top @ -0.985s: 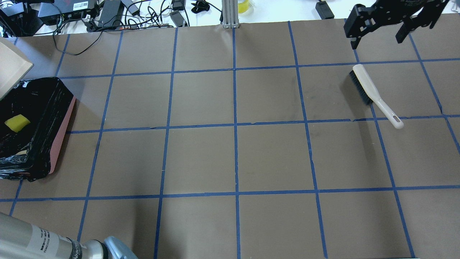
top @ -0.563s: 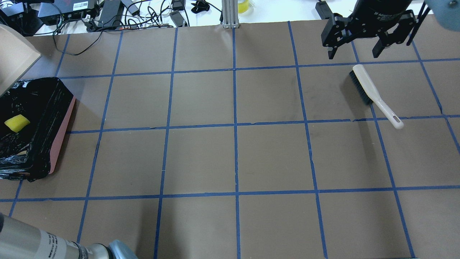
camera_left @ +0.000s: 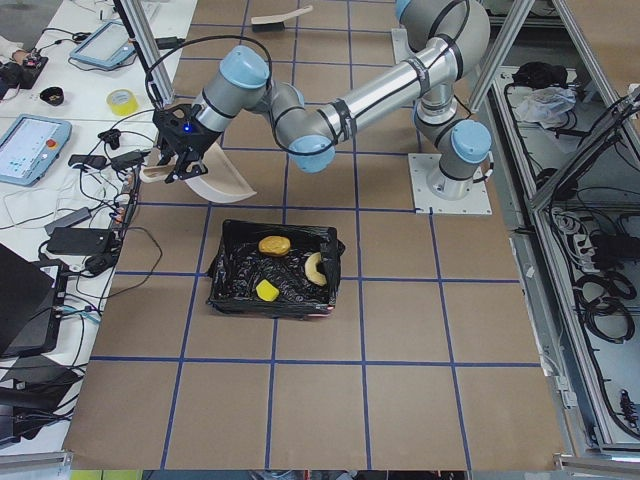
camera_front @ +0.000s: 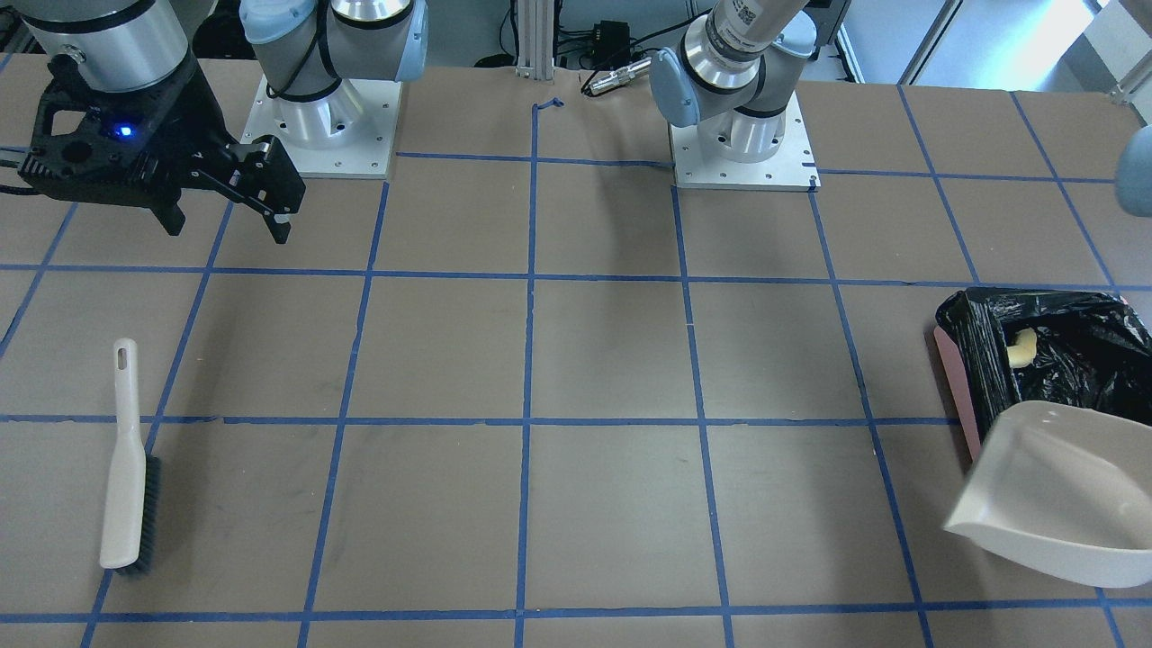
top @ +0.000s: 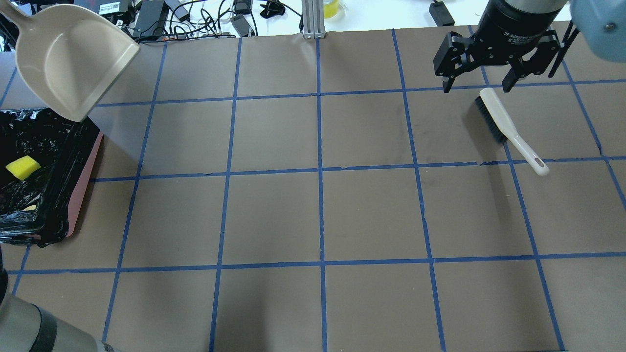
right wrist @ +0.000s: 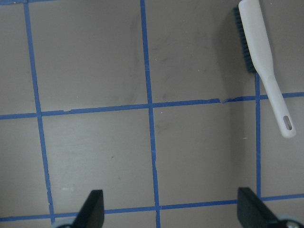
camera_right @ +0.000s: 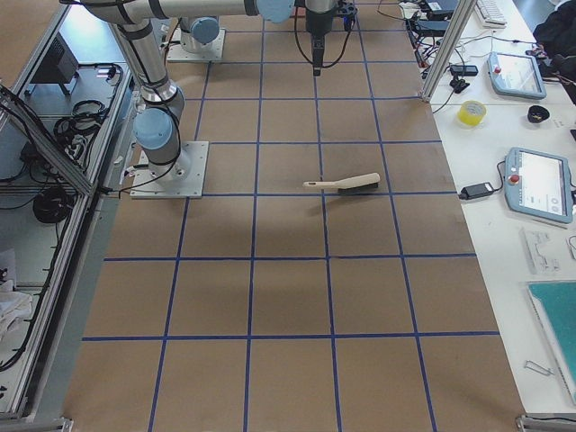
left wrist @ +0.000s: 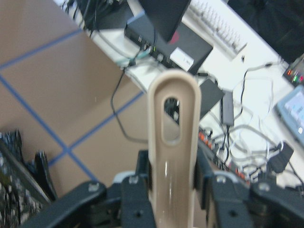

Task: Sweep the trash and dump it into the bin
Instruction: 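Bring the empty dustpan back down onto the table with the left gripper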

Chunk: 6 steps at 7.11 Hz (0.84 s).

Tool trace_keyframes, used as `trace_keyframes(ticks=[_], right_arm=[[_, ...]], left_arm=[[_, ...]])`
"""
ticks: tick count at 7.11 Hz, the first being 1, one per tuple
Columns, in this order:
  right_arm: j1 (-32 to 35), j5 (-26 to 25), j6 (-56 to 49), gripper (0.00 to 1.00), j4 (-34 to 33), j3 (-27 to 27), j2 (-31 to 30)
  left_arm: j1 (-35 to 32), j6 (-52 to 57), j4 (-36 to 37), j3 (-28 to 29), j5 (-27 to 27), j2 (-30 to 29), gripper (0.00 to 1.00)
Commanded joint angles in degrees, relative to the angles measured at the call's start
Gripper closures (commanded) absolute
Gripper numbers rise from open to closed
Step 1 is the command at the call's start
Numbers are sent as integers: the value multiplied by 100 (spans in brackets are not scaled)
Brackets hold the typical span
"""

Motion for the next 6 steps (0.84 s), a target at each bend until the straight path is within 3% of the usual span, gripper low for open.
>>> trace_keyframes(ticks=[1,2,4,6], right_arm=[[-11,-16,1,0,26,-96,-59],[-45,1,-25,0,18,-123,-77],[-63,-60,-69,0,70,-298,-112],[-72,-34,-52,0,70,-281,-69]], left_arm=[[-1007,-1535,-1014,-70,1240,50,100],[-1307,-2301,-1279,-244,1466,-54,100],[-1380,-3867,-1771,-439,1275,-388,100],[-1406,-4528,-1844,-474,1222,-765,100]])
